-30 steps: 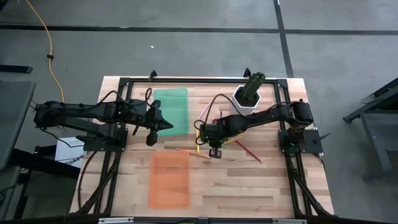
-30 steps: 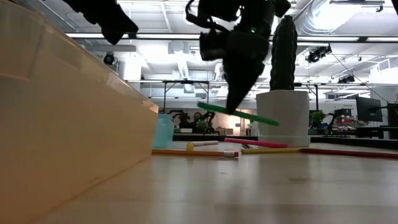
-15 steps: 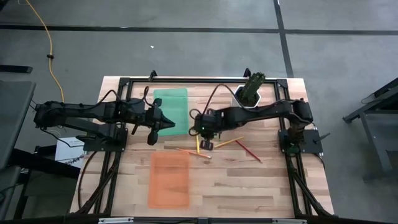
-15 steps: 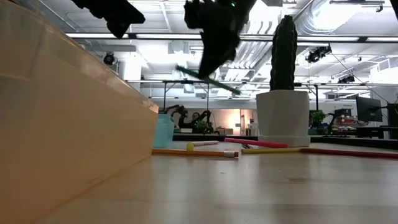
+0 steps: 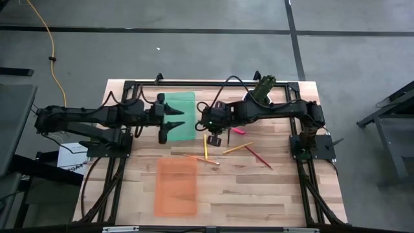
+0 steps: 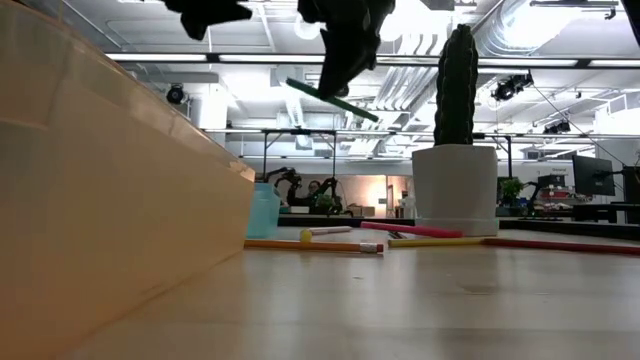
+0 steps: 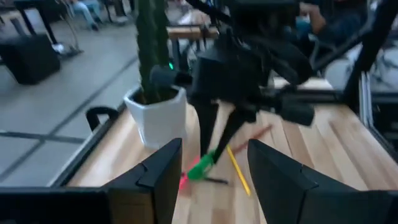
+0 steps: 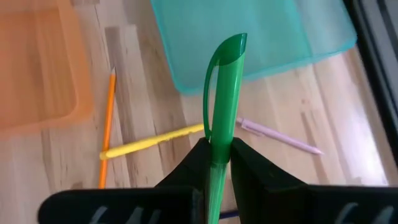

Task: Sort pens & pencils
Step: Put the green pen into the green bin

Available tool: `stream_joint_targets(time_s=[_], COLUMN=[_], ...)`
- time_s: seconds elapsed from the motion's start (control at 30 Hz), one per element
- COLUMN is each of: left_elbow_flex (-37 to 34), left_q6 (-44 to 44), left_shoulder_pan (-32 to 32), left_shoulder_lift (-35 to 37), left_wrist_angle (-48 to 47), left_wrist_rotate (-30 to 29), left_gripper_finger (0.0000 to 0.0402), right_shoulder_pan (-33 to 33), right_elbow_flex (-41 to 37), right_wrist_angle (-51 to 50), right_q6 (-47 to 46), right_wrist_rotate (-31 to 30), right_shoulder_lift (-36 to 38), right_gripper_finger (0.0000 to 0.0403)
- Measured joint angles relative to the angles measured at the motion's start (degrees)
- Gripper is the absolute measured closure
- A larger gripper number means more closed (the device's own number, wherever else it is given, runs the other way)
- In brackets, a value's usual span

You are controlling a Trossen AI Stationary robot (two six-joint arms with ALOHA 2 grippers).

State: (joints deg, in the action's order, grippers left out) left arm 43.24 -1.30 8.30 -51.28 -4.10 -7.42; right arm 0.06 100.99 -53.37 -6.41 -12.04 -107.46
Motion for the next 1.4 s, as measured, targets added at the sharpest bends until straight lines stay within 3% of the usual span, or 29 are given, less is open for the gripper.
stream_joint_targets(time_s=[0.17,0.5,0.8,1.4], left_elbow_flex=[0.0,0.0,0.0,0.0], left_q6=[-0.4,1.1,1.6,6.3], left_shoulder_pan=[2.1,7.2,7.2,7.1], left_shoulder_lift=[1.8,3.6,3.5,-2.6], left_wrist_angle=[2.0,5.5,8.3,19.4], left_wrist_rotate=[-0.2,8.7,8.3,12.4], left_gripper_finger=[0.0243,0.0277,0.0278,0.0277], right_shoulder_pan=[-1.1,-3.1,-2.6,1.0], right_elbow_flex=[4.1,16.0,23.7,24.2], right_wrist_angle=[-1.5,-1.1,-0.4,2.7], right_q6=[0.5,2.3,2.8,3.9], right_wrist_rotate=[-0.7,-1.0,-0.6,1.7], right_shoulder_lift=[0.0,0.0,0.0,0.0], right_gripper_finger=[0.0375,0.0375,0.0375,0.0375])
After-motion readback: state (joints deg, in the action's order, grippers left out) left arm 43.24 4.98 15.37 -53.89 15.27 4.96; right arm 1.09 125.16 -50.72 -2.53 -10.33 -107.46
